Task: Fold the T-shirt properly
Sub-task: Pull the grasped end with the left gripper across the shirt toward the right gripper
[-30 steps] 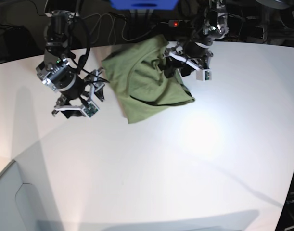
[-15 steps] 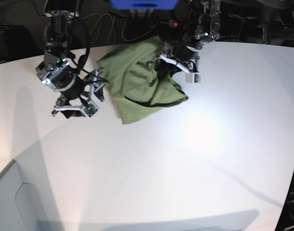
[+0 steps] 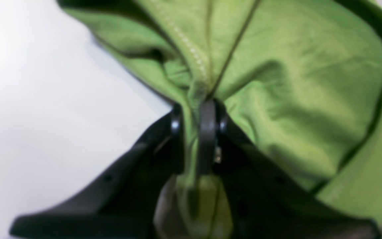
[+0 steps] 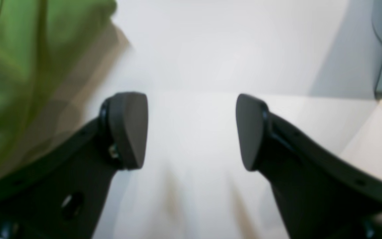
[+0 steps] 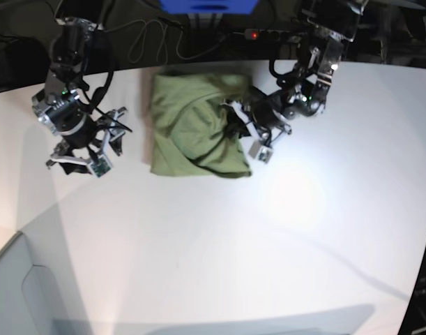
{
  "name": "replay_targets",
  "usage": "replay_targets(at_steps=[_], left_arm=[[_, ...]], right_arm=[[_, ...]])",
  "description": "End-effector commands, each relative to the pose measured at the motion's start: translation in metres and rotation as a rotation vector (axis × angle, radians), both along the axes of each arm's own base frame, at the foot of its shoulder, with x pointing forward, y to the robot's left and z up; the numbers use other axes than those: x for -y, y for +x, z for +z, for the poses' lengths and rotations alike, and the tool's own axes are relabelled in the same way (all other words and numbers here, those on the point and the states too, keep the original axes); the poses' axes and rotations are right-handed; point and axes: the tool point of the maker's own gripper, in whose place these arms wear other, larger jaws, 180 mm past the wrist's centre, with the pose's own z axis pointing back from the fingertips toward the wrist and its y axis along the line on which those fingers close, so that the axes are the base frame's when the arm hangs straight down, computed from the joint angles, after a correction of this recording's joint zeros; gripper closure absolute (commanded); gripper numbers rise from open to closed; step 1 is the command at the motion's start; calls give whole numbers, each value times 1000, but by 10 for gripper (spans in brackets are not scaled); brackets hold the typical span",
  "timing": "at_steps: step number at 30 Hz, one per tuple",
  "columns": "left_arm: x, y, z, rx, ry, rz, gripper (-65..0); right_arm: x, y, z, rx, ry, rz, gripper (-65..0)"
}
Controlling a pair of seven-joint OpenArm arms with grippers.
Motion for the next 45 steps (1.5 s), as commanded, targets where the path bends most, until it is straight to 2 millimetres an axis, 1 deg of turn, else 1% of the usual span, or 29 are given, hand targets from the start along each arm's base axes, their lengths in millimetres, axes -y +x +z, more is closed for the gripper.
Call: replay_targets(at_steps=[1, 4, 7, 10, 12, 14, 15, 19, 21, 22, 23, 25, 27, 29, 30, 31, 33, 36, 37, 39, 41, 43, 45], left_arm=[[-5, 17, 1, 17, 59, -25, 0], [10, 42, 5, 63, 110, -124, 0], [36, 67, 17, 155, 133, -230, 0], [66, 75, 28, 247, 127, -380, 0], [89, 65, 33, 302, 95, -546, 0], [111, 50, 35, 325, 48, -682, 0], [120, 45, 36, 335, 29, -737, 0], [137, 33, 27, 356, 93, -931, 0], [142, 34, 22, 383, 150, -1000, 0], [145, 36, 20, 397, 174, -1020, -7], [148, 38, 19, 410, 195, -1027, -45], [151, 43, 17, 431, 233, -1034, -140], [154, 50, 21, 457, 254, -1029, -254], [154, 60, 27, 484, 267, -1009, -352], [153, 67, 31, 502, 273, -995, -398], [154, 76, 42, 529, 272, -978, -440], [153, 90, 58, 564, 266, -937, -499], [146, 110, 83, 617, 247, -865, -559], [145, 114, 92, 638, 240, -847, -567], [128, 126, 109, 670, 256, -799, -568], [114, 129, 116, 677, 270, -757, -568], [97, 132, 128, 695, 279, -701, -568], [85, 127, 129, 690, 280, -663, -568]], right_arm=[[5, 5, 12, 42, -5, 2, -400], [21, 4, 14, 47, -12, -47, -400], [38, 3, 16, 53, -20, -97, -400], [49, 1, 17, 56, -26, -130, -400], [57, -2, 17, 54, -30, -156, -400], [64, -5, 17, 52, -34, -175, -400], [67, -7, 16, 50, -36, -184, -400], [72, -16, 10, 26, -42, -201, -400], [72, -18, 9, 20, -43, -201, -400], [72, -18, 8, 18, -41, -201, -400], [72, -18, 8, 18, -41, -201, -400], [71, -18, 8, 18, -38, -200, -400], [66, -19, 6, 15, -23, -201, -400], [66, -19, 6, 15, -21, -202, -400], [65, -19, 5, 15, -20, -202, -400], [65, -20, 5, 11, -20, -202, -400], [64, -21, 4, 8, -18, -199, -400], [63, -23, 2, 3, -19, -198, -400], [62, -23, 3, 5, -15, -198, -400], [60, -25, 8, 18, -22, -196, -400], [56, -27, 13, 28, -29, -184, -400], [45, -28, 18, 42, -36, -148, -399], [34, -32, 19, 38, -36, -111, -392]])
